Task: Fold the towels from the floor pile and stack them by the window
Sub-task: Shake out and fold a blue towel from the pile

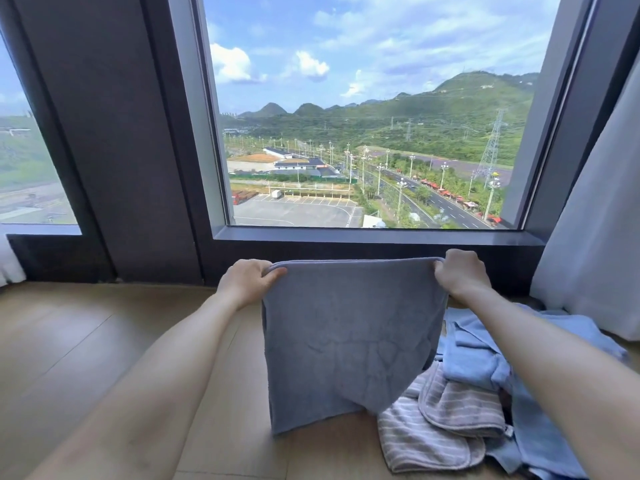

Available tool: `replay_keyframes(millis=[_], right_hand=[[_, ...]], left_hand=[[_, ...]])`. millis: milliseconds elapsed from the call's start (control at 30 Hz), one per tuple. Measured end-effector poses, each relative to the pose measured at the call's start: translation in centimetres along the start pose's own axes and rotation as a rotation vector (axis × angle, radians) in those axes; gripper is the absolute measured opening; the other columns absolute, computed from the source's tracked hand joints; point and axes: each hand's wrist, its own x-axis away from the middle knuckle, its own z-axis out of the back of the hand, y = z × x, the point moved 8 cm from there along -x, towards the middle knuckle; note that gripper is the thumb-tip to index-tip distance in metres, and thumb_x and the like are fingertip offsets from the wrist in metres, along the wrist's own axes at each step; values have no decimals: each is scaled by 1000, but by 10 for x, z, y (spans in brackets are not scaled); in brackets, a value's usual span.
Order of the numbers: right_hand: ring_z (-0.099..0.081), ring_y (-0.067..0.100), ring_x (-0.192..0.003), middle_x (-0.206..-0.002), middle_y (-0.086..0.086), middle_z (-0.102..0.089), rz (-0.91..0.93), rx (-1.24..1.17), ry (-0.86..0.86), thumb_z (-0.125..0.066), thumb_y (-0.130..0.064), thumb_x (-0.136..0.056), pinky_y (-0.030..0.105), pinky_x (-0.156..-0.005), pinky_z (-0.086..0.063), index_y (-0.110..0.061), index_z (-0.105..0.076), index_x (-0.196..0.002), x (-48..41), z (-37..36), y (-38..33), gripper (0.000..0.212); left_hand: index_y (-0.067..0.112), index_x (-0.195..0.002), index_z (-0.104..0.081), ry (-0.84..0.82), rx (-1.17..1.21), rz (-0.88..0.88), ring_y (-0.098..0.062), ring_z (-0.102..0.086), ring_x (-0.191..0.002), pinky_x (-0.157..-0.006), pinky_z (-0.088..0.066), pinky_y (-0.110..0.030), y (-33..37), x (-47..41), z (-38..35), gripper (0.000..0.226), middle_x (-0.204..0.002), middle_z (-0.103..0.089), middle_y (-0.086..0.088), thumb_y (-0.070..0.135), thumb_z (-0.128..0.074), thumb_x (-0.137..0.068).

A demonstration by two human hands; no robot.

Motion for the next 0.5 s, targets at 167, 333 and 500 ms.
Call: replay_keyframes(millis=[167,333,500], right_hand=[[-45,29,-77,-83,13,-48,15,-23,49,-43,-17,-96,31,-66,-36,-11,-35,-63,3,-4,-6,35],[-55,35,-90,-90,16,-55,20,-139,69,-56,-19,-91,31,-68,-35,-9,-41,-75,3,-11,-12,24],[-50,26,-83,-91,10,-55,-16,-279,49,-66,-13,-85,30,-71,-37,-7,-48,-92,4,-14,-10,20]], left_hand=[[12,-72,-67,163,500,255,-16,-48,-70,-64,-36,-27,-14,2,2,29,-71,-55,-1,38,-66,-84],[10,-68,-63,339,653,379,-28,-54,-80,-66,-43,-28,-27,4,10,27,-76,-61,-8,33,-72,-80],[16,-64,-41,394,452,415,-26,-47,-72,-57,-33,-29,-38,10,17,38,-72,-53,-4,38,-65,-84]])
